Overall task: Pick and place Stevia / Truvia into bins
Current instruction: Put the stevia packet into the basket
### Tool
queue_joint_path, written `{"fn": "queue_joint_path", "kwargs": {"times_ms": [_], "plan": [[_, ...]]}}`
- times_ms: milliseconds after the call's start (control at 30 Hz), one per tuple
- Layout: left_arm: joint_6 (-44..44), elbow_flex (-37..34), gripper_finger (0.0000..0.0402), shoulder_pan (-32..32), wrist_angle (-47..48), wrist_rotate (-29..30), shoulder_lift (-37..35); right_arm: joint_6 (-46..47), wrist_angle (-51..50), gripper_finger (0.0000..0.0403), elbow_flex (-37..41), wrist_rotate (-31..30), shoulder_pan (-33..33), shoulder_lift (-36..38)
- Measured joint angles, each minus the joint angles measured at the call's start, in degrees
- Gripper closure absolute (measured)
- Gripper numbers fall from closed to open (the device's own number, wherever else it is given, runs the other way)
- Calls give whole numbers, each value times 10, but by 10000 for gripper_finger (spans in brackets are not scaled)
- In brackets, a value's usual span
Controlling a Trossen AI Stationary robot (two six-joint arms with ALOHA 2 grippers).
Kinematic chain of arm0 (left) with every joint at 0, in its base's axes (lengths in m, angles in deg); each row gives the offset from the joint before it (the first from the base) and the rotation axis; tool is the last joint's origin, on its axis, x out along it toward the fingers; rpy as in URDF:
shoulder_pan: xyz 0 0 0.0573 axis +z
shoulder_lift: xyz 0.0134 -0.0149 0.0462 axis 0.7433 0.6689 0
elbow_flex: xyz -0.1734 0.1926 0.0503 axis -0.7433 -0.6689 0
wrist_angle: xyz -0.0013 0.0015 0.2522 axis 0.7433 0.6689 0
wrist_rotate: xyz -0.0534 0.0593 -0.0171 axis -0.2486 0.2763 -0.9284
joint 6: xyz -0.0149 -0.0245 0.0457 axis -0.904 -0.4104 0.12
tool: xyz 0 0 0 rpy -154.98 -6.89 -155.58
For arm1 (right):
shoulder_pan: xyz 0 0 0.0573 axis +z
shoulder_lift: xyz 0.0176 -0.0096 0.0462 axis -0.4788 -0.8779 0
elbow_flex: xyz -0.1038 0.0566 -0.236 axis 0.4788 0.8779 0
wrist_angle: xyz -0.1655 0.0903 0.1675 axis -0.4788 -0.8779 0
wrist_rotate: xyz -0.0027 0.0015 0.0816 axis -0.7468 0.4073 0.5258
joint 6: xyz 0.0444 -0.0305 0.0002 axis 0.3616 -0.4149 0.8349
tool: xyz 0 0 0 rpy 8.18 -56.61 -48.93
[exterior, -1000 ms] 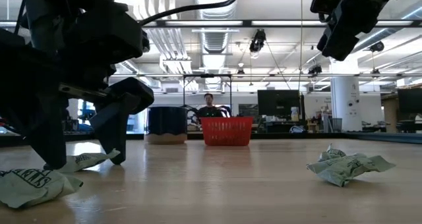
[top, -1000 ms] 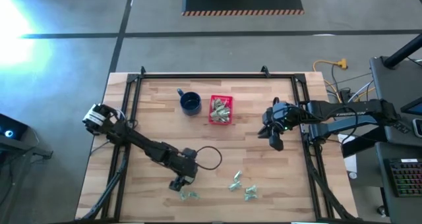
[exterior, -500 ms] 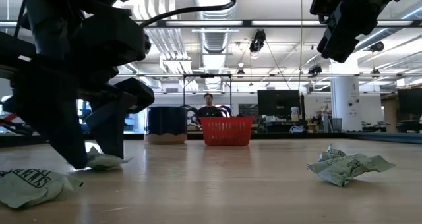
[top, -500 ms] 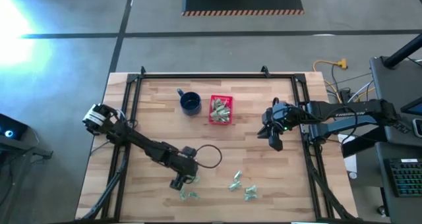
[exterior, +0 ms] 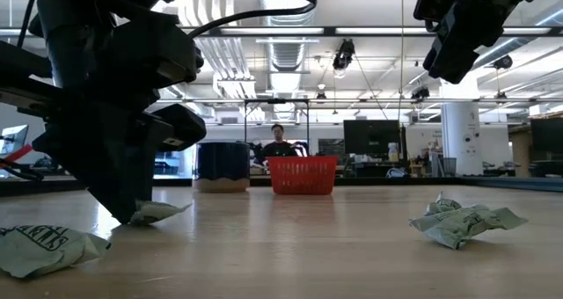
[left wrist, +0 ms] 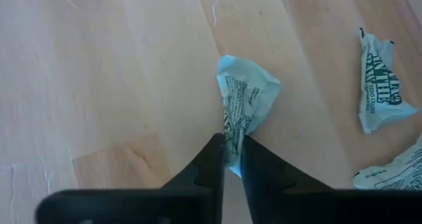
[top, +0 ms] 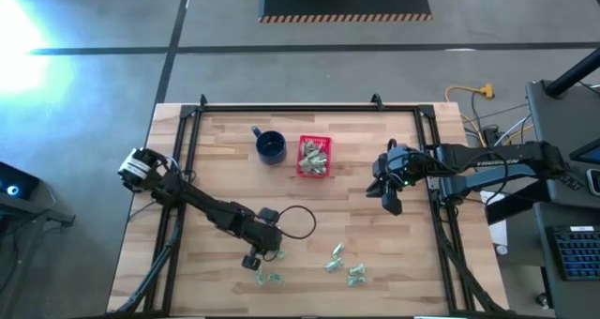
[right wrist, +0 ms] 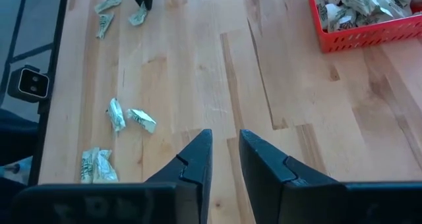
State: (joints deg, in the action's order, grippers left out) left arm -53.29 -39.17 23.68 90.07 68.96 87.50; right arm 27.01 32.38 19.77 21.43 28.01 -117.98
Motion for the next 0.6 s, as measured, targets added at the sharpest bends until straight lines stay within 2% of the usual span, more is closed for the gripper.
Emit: {"fn": "queue_joint_path", "kwargs": {"times_ms": [133, 333, 600], "plan": [[-14, 7, 397, 3, 3, 4, 0, 0, 0, 335, 0, 0, 0, 0], [-41, 9, 399, 14, 8, 7, -3, 14, 0, 334, 0, 0, 0, 0], [-41, 20, 401, 67, 13, 105, -39, 15, 4, 332, 0, -19, 0, 0]]}}
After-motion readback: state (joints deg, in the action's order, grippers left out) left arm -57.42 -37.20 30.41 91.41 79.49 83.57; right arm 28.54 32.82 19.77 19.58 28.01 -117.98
